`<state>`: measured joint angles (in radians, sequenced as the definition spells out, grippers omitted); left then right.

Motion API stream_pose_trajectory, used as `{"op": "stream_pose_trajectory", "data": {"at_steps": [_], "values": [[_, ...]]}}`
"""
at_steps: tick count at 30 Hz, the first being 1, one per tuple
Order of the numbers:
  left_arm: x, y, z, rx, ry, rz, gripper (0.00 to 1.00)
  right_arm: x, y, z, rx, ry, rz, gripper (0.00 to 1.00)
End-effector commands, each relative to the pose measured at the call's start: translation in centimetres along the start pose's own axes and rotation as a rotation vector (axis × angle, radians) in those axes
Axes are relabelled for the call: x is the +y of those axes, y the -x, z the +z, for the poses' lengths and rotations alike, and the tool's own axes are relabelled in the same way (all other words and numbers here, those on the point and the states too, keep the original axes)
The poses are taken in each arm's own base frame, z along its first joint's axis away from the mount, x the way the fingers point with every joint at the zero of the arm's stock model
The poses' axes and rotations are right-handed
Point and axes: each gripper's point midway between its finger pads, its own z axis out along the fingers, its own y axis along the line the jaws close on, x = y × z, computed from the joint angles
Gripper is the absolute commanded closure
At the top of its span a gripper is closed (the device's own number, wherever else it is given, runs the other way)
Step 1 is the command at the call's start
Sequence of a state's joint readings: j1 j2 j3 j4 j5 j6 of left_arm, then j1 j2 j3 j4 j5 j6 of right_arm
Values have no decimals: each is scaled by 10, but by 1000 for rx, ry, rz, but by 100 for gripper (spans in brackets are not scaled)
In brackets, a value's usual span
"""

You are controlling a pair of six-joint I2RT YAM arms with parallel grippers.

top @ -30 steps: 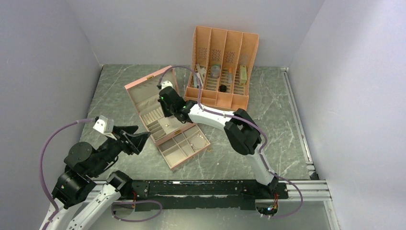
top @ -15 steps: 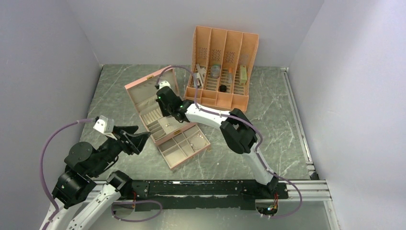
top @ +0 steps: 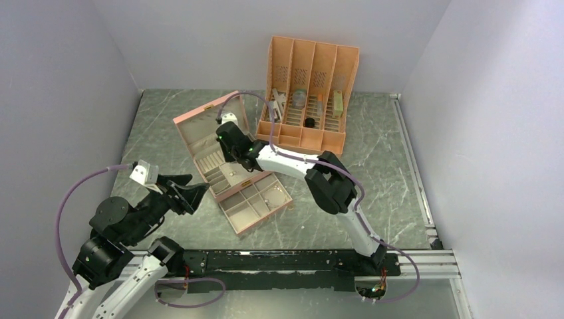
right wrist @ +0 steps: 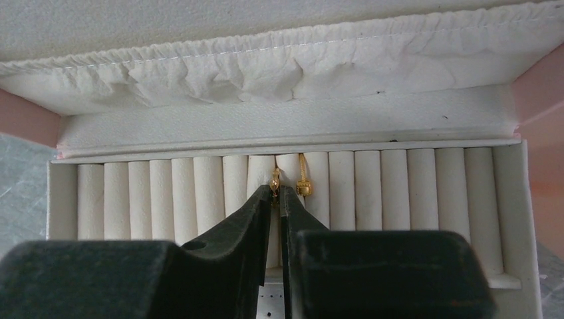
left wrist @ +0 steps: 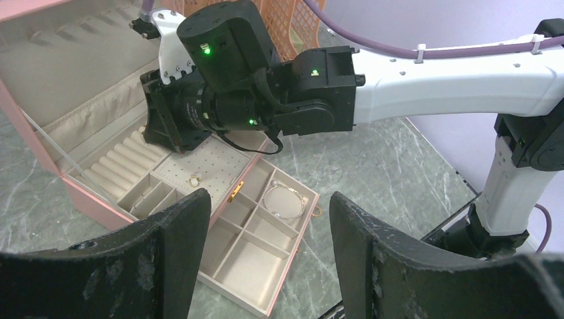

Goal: Organize the mixed jewelry

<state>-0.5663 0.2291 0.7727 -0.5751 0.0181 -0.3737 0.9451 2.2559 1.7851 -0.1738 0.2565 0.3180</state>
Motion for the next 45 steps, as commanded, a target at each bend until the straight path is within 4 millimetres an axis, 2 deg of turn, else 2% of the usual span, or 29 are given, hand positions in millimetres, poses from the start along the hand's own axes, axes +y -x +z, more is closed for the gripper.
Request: {"op": "stream_pose_trajectory", "data": {"at_steps": [1, 7, 12, 17, 23, 24, 27, 30, 35, 39, 45], "values": [[6, -3, 2, 7, 28, -3, 30, -34, -32, 0, 94, -116, -17, 83], [5, -3, 2, 5, 26, -4, 30, -21, -5, -18, 46, -56, 24, 77], [6, -3, 2, 7, 27, -6, 30, -7, 28, -45, -21, 6, 59, 71], [6, -4, 3, 11, 29, -4, 30, -2, 50, -78, -72, 43, 88, 68], [7, -5, 5, 17, 33, -3, 30, -9, 44, -131, -89, 83, 127, 66], [7, -5, 5, 19, 34, -3, 30, -13, 47, -147, -106, 91, 137, 65], [7, -6, 6, 25, 37, -1, 30, -24, 32, -177, -108, 105, 149, 65], [9, -6, 8, 29, 44, 1, 30, -38, 7, -203, -92, 101, 172, 64], [11, -8, 12, 41, 54, 4, 30, -69, -47, -235, -37, 43, 226, 64], [12, -9, 14, 51, 60, 5, 30, -93, -95, -248, 28, -29, 274, 65], [13, -11, 16, 61, 60, 6, 30, -116, -146, -251, 72, -115, 360, 65]]}}
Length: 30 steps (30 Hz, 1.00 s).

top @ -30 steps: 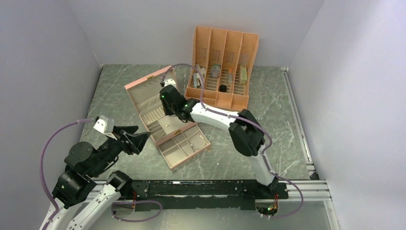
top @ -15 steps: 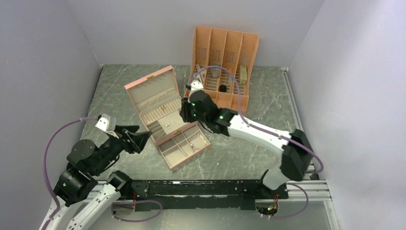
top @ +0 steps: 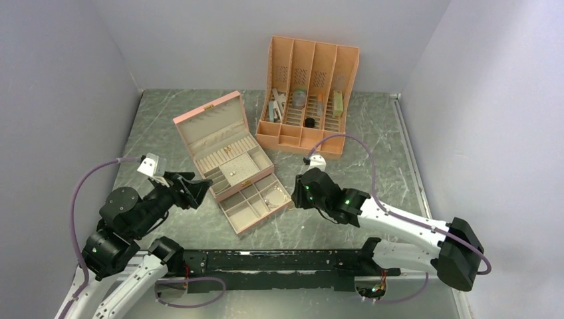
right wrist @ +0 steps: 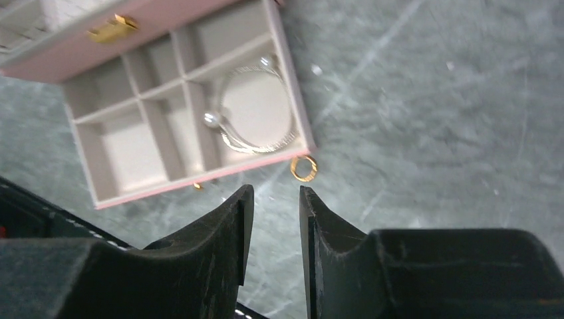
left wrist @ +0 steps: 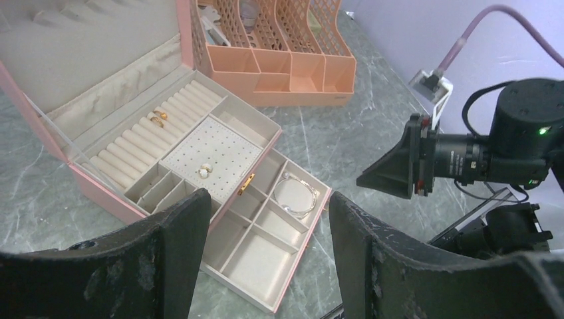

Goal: Organize the mixed jewelry

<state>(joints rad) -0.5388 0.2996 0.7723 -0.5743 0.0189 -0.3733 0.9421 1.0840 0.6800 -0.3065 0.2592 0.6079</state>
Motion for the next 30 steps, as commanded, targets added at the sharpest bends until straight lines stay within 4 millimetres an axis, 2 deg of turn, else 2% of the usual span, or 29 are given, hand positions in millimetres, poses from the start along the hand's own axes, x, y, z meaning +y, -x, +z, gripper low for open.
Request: {"op": "stream_pose_trajectory", "data": {"at_steps": [1, 7, 11, 18, 30], "values": [[3, -2, 3, 5, 10, 9, 30, -26, -26, 4, 13, -92, 100, 65], [5, -2, 3, 5, 18, 6, 30, -35, -53, 26, 47, -118, 149, 65], [5, -2, 2, 2, 20, 6, 30, -38, -63, 37, 67, -137, 157, 65], [5, -1, 2, -1, 19, 7, 30, -33, -64, 47, 70, -127, 167, 66], [4, -1, 2, -1, 15, 7, 30, -39, -71, 61, 83, -171, 150, 67]]}}
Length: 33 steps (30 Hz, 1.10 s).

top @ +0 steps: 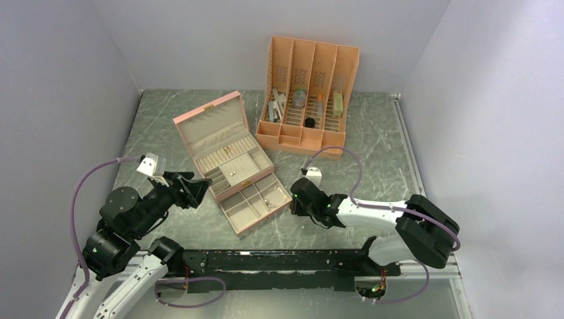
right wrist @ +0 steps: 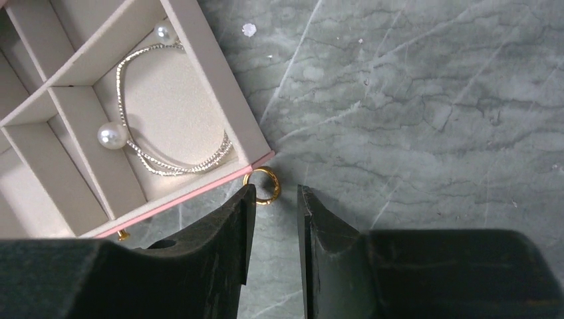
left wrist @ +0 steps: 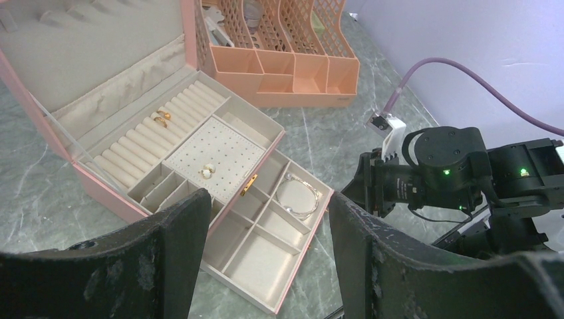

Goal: Organize the mixed jewelry

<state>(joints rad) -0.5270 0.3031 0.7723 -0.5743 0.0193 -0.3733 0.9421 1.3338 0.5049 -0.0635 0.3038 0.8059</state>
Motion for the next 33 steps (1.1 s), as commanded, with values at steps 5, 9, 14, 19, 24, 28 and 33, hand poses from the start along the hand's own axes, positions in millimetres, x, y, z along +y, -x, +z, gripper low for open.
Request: {"op": "stream_pose_trajectory", "data": {"at_steps": [5, 9, 14, 19, 24, 28, 33], "values": [[2, -1, 1, -3, 5, 9, 30, -8, 1, 6, -11, -55, -20, 71], [2, -1, 1, -3, 6, 9, 30, -14, -4, 4, 4, -90, -62, 74], [3, -1, 2, 0, 7, 8, 30, -17, -9, 3, 3, -165, -138, 76], [2, -1, 1, -4, 5, 9, 30, -16, -17, 3, 7, -227, -205, 79], [2, -1, 0, -6, 3, 8, 29, -19, -27, 3, 20, -282, -249, 85], [2, -1, 0, -5, 1, 8, 29, -20, -36, 2, 42, -288, -254, 94], [1, -1, 0, -2, -5, 8, 29, -19, -48, -5, 72, -252, -254, 100]]}}
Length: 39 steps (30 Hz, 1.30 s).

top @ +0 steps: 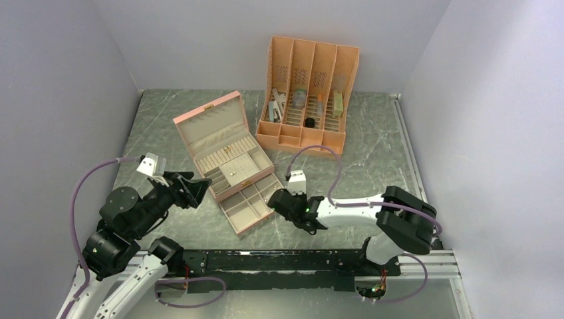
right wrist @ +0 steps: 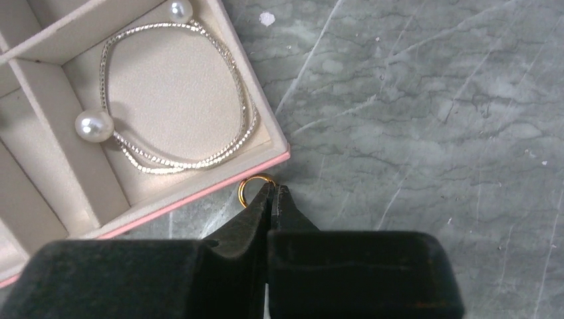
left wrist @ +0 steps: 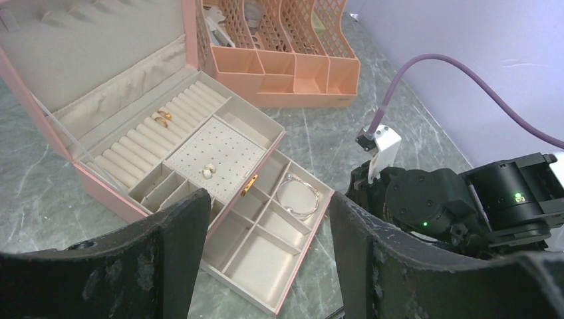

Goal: Organize the mixed jewelry

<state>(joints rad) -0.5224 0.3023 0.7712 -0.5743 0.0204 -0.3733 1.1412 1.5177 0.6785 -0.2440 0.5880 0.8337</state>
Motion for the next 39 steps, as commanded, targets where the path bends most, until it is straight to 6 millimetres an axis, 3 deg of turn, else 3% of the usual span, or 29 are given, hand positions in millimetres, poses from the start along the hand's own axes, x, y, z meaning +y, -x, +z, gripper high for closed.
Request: {"op": "stream_pose_trajectory", "data": {"at_steps": [1, 7, 15, 21, 28, 39], "values": [[0, -1, 0, 0, -10, 10, 29, -23, -45, -8, 134, -40, -64, 100], [-5, -4, 2, 28, -30, 3, 29, -14, -39, -32, 111, 43, -29, 100], [-14, -14, 11, 90, -68, -47, 29, 1, -10, -64, 52, 170, 31, 100], [-27, -27, 18, 166, -132, -107, 30, 22, 28, -93, -39, 293, 60, 100], [-40, -61, 27, 329, -198, -199, 33, 54, 85, -128, -192, 431, 85, 100], [-77, -89, 31, 449, -409, -472, 36, 100, 116, -159, -278, 608, 106, 100]]}}
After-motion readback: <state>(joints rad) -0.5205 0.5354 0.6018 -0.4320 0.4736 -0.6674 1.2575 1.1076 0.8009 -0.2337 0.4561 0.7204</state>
